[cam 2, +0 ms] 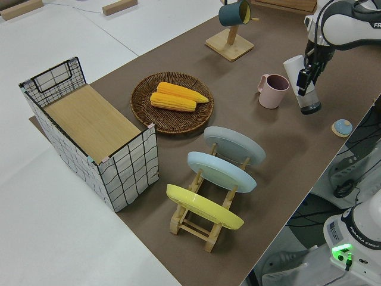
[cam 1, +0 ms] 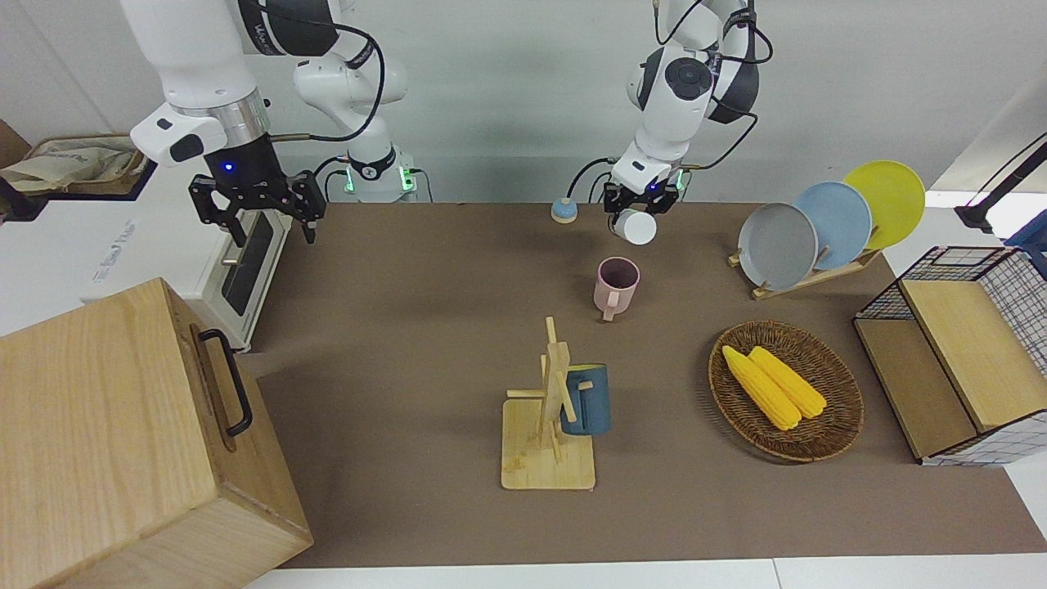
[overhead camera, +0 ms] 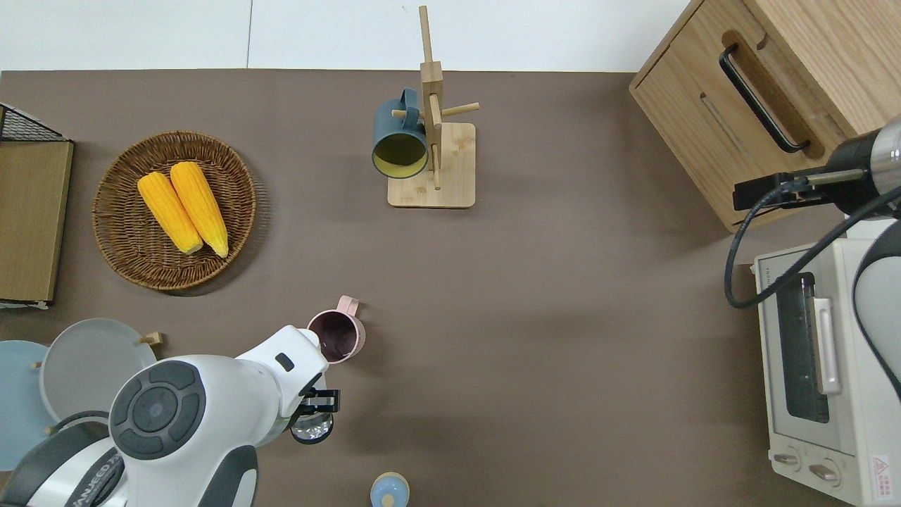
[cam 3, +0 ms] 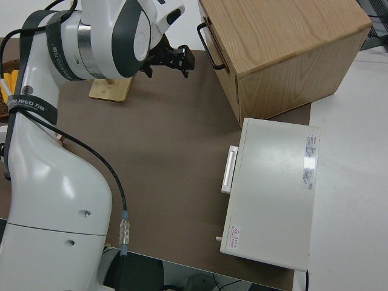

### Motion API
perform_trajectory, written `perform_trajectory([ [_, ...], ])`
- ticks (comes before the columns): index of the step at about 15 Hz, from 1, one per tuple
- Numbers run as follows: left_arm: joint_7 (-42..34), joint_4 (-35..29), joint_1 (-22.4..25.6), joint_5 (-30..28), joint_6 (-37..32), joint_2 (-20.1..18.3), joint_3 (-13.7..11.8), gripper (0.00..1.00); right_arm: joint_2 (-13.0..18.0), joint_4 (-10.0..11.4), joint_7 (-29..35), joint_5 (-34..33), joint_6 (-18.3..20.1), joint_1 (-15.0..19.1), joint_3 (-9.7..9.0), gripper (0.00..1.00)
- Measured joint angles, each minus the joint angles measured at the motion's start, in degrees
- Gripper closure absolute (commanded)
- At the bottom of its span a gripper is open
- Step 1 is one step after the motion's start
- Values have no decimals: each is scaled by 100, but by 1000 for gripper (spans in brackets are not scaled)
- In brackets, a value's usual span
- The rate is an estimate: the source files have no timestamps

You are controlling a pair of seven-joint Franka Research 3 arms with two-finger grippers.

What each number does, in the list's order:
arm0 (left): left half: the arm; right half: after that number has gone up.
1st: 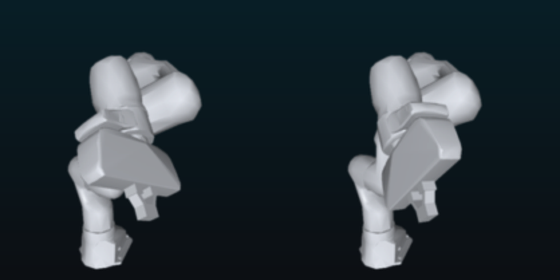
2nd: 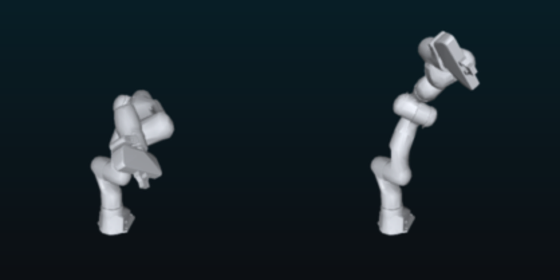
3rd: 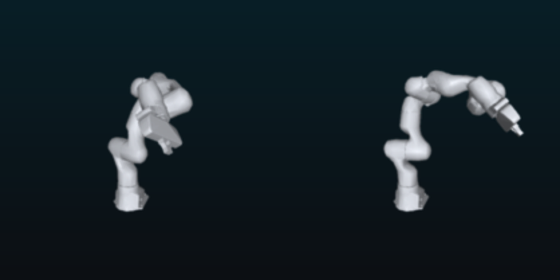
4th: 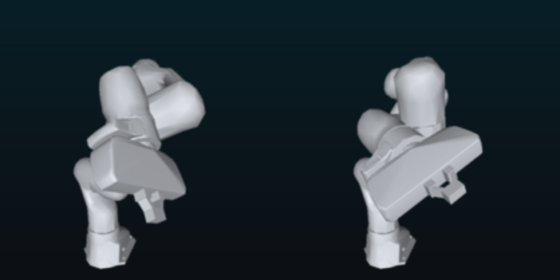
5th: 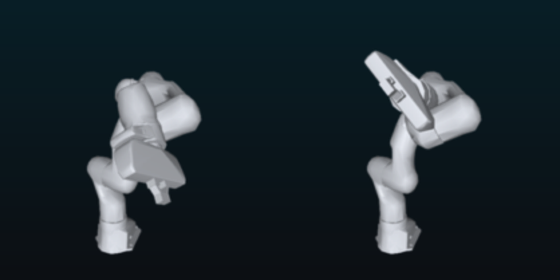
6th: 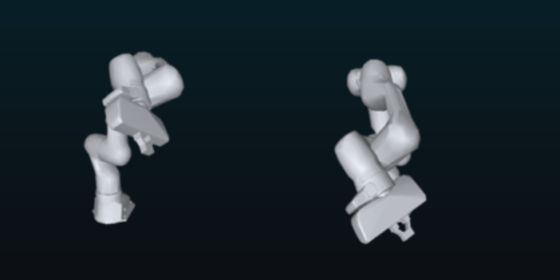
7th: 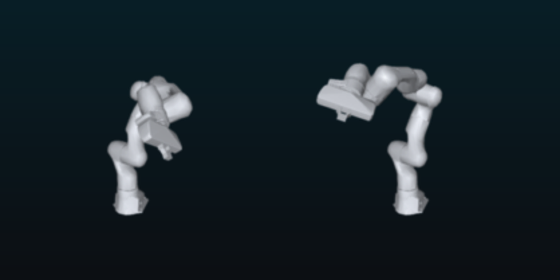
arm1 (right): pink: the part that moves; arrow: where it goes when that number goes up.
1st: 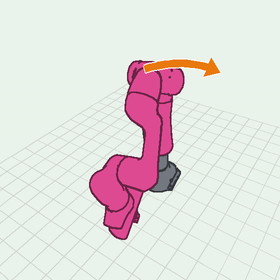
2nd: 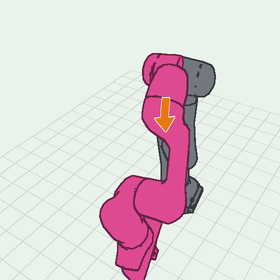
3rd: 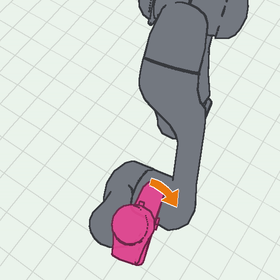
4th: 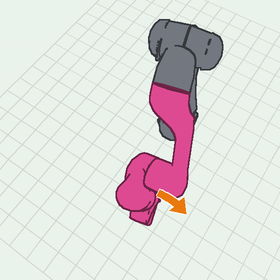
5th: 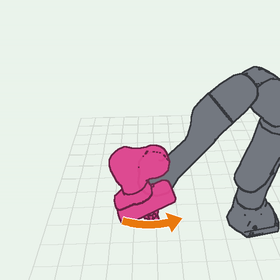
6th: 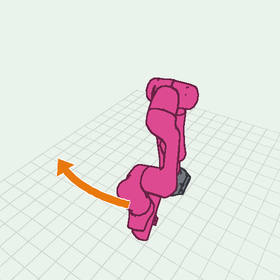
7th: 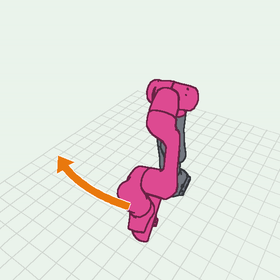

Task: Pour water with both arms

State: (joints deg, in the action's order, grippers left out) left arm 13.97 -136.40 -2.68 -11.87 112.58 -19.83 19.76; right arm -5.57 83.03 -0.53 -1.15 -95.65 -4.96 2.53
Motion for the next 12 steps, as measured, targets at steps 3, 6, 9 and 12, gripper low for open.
perform_trajectory([
  [3, 47, -136, 5, -40, 331, -139, -35, 1000, 0, 0, 0, 0, 0, 0, 0, 11],
  [6, 102, -269, 15, -47, 608, -298, -58, 1000, 0, 0, 0, 0, 0, 0, 0, 9],
  [9, 137, -349, 152, -49, 913, -361, -76, 1000, 0, 0, 0, 0, 0, 0, 0, 11],
  [12, 135, -354, 486, -49, 1272, -361, -83, 1000, 0, 0, 0, 0, 0, 0, 0, 11],
])
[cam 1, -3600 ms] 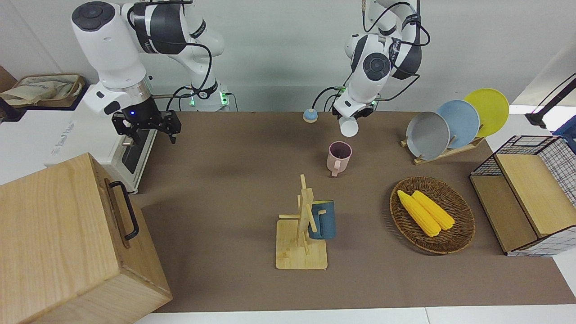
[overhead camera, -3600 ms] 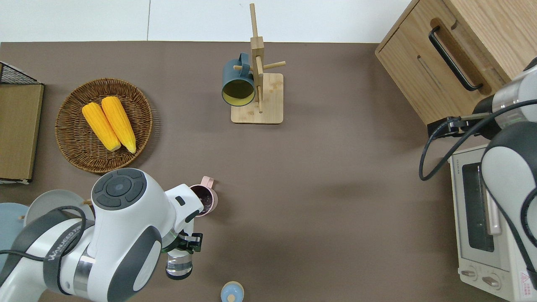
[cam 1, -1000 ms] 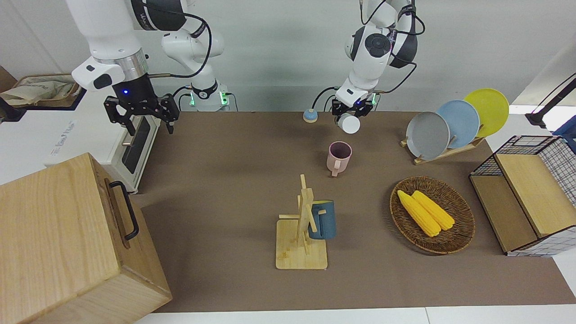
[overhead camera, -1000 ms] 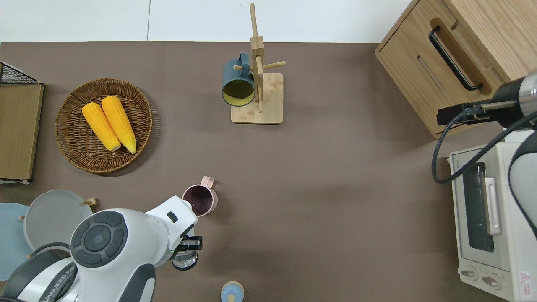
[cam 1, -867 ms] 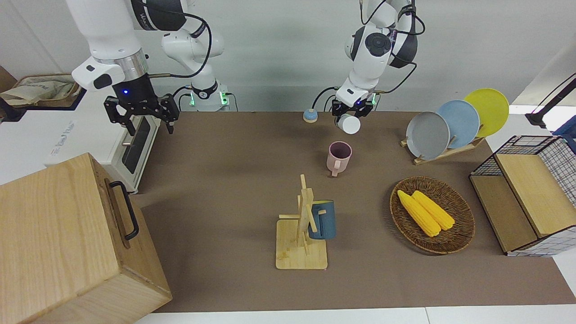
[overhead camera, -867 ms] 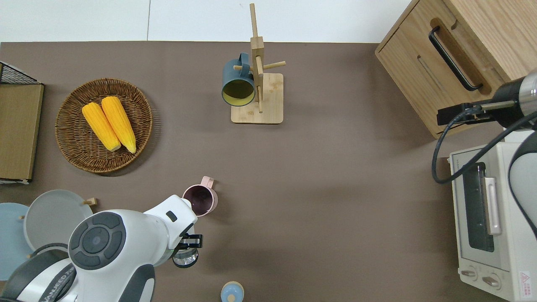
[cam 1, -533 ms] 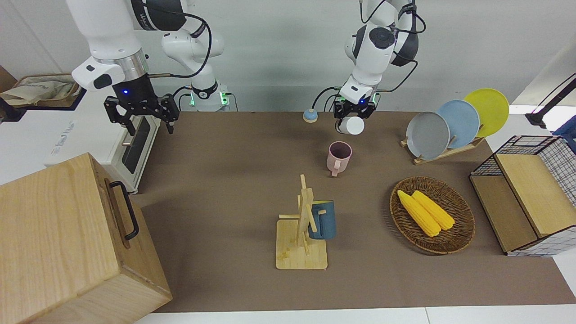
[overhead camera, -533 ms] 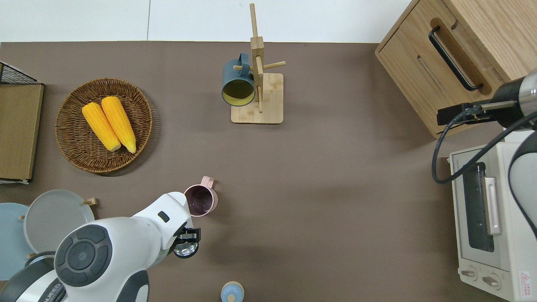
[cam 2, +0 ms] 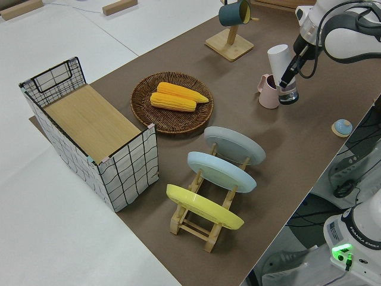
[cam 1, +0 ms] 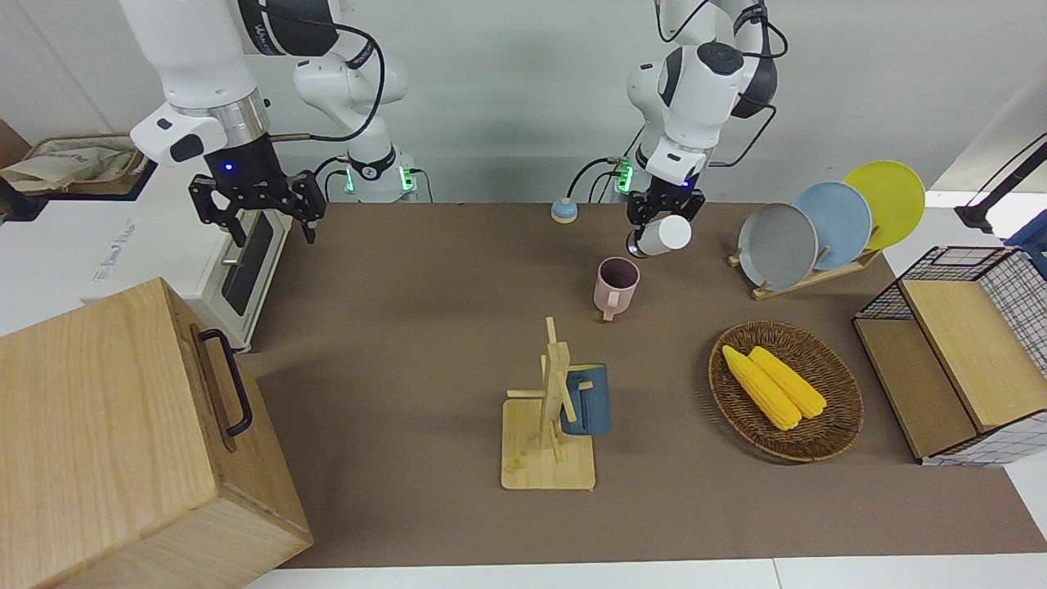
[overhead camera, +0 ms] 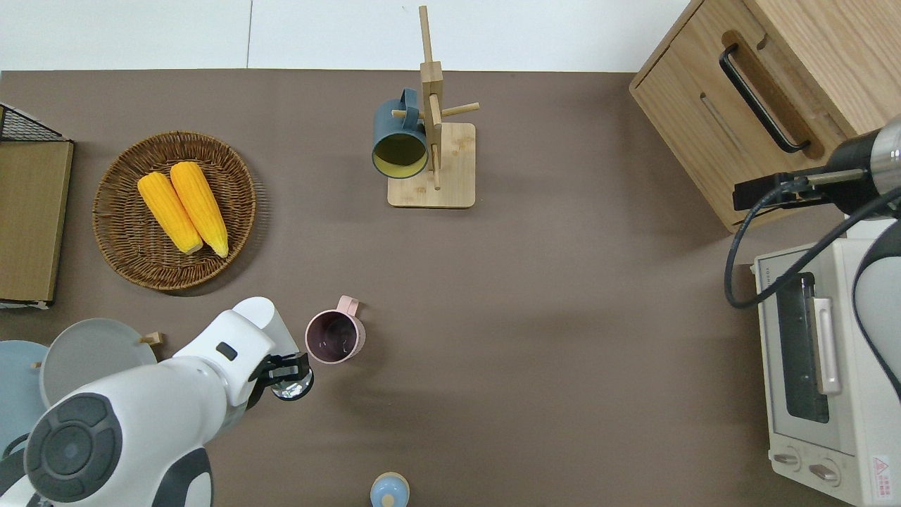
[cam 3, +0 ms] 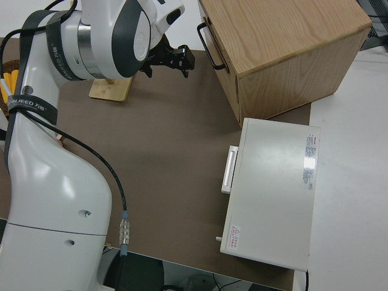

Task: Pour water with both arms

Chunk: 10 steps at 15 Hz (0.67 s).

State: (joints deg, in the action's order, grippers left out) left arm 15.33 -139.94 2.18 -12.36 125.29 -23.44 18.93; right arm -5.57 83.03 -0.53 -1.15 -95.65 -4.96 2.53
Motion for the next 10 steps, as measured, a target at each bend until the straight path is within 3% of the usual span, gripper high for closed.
perform_trajectory([
  [10, -89, 209, 808, 0, 450, 96, -17, 1000, 0, 0, 0, 0, 0, 0, 0, 9],
])
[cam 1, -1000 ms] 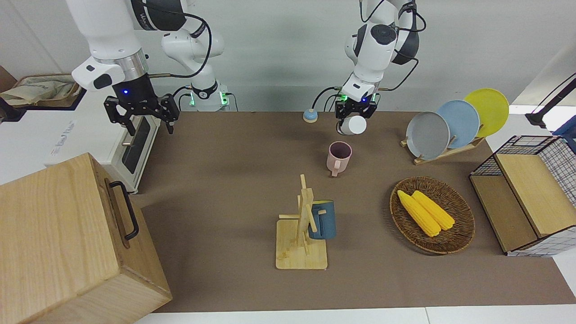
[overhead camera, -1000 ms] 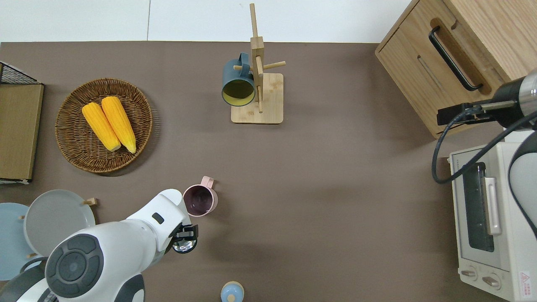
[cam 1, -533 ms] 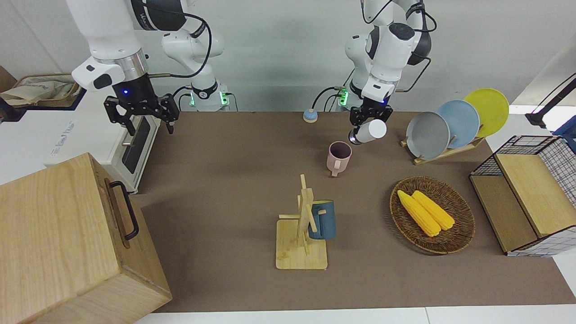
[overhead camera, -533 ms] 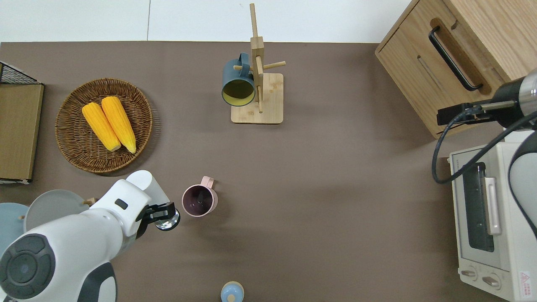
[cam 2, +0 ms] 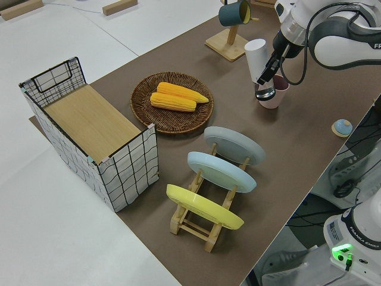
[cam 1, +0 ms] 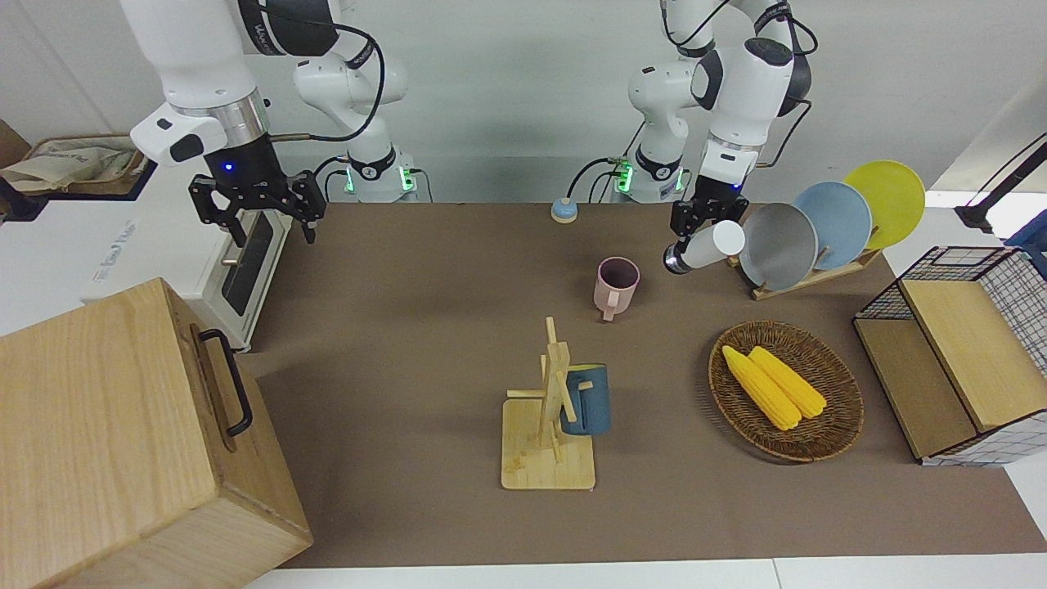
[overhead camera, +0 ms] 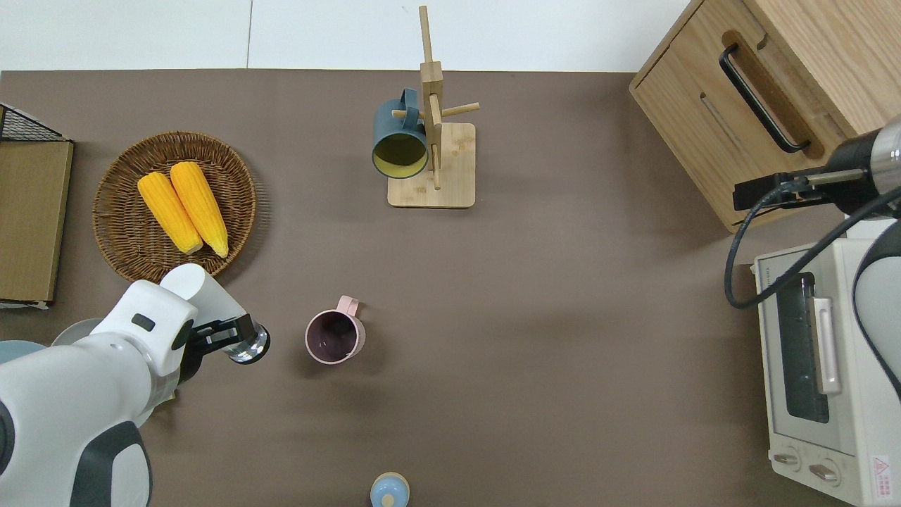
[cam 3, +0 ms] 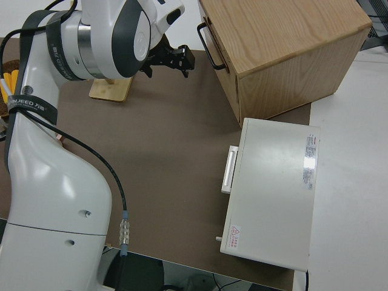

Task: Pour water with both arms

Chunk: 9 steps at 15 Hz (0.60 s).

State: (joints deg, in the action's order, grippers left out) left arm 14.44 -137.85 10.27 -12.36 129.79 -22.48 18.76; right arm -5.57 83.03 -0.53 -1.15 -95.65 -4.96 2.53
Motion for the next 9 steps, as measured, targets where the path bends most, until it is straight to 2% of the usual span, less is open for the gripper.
perform_trajectory([
  [9, 2, 341, 230, 0, 8, 132, -6, 1000, 0, 0, 0, 0, 0, 0, 0, 9],
])
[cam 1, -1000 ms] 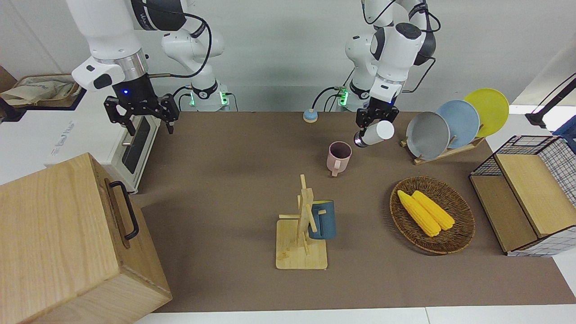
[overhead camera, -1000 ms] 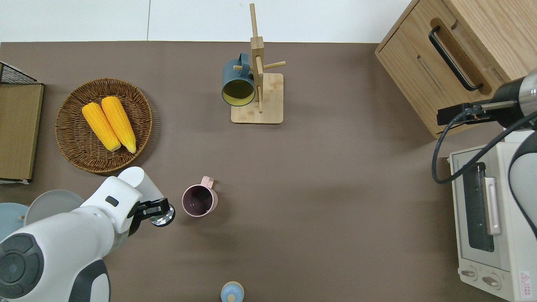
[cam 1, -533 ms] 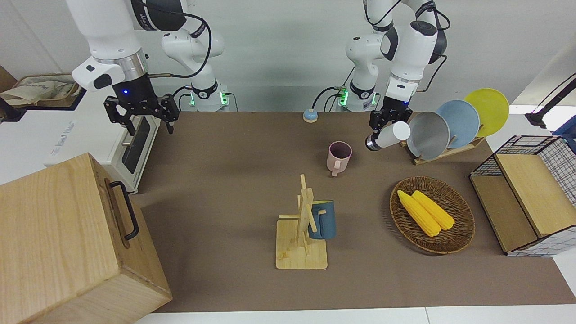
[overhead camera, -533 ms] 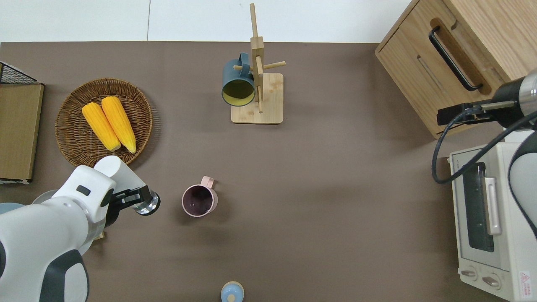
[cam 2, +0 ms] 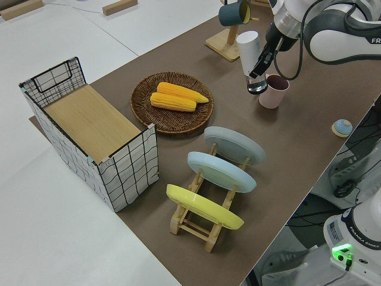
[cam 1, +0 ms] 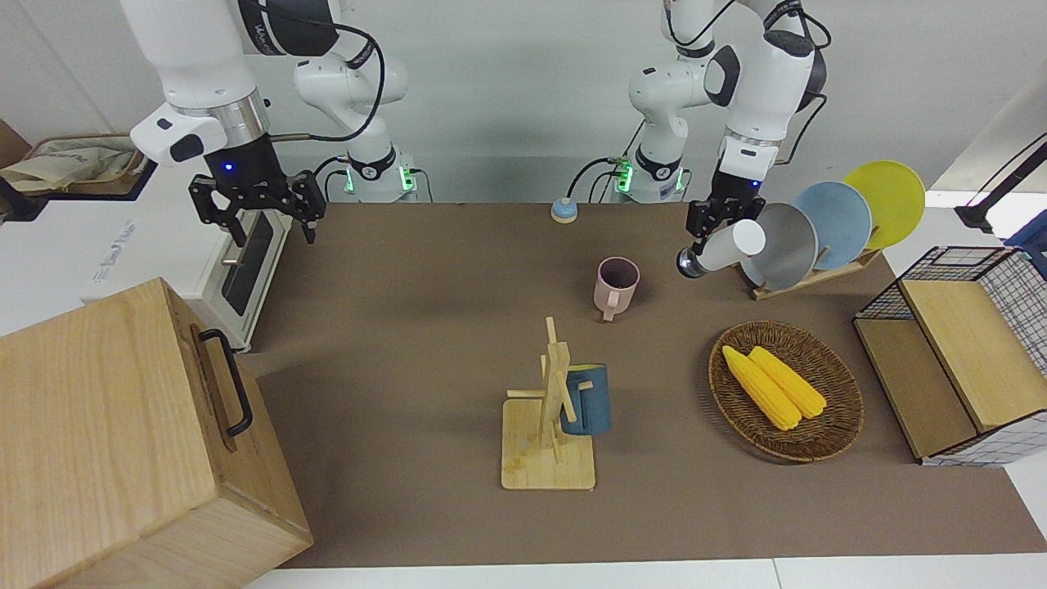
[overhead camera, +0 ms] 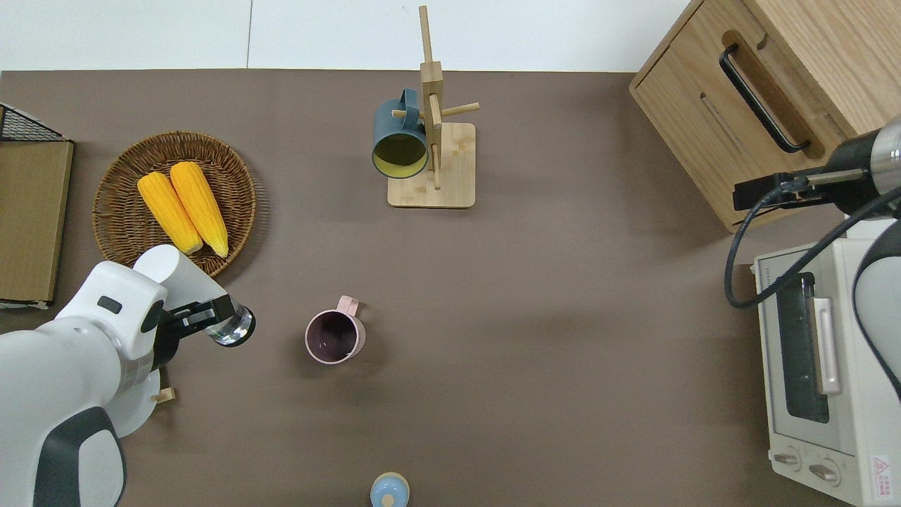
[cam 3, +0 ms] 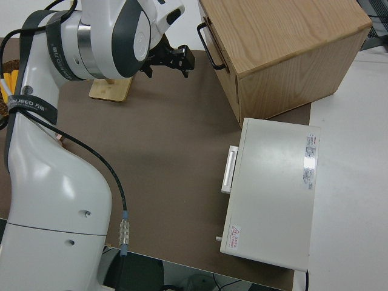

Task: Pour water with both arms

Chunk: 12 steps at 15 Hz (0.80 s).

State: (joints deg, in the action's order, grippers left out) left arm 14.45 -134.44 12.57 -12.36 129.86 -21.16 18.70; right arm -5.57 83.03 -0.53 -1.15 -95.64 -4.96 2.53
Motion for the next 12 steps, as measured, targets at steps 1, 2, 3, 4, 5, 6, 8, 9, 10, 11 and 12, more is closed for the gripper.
perform_trajectory([
  [1, 2, 33, 6, 0, 0, 13, 0, 1000, 0, 0, 0, 0, 0, 0, 0, 9],
  [2, 2, 66, 51, 0, 0, 26, 7, 1000, 0, 0, 0, 0, 0, 0, 0, 9],
  [3, 1, 81, 99, 0, 0, 35, 7, 1000, 0, 0, 0, 0, 0, 0, 0, 11],
  [4, -4, 88, 151, 0, 0, 44, 8, 1000, 0, 0, 0, 0, 0, 0, 0, 11],
  [5, -8, 93, 189, 0, 0, 57, 6, 1000, 0, 0, 0, 0, 0, 0, 0, 11],
  [6, -11, 98, 213, 0, 0, 72, 5, 1000, 0, 0, 0, 0, 0, 0, 0, 11],
  [8, -11, 128, 225, 0, 0, 116, -2, 1000, 0, 0, 0, 0, 0, 0, 0, 11],
  [9, -11, 154, 226, 0, 1, 142, -2, 1000, 0, 0, 0, 0, 0, 0, 0, 9],
  [10, -11, 194, 227, 0, 1, 175, -2, 1000, 0, 0, 0, 0, 0, 0, 0, 9],
  [11, -11, 223, 233, 0, 1, 198, -2, 1000, 0, 0, 0, 0, 0, 0, 0, 11],
  [12, -11, 247, 254, 0, 1, 216, -1, 1000, 0, 0, 0, 0, 0, 0, 0, 11],
])
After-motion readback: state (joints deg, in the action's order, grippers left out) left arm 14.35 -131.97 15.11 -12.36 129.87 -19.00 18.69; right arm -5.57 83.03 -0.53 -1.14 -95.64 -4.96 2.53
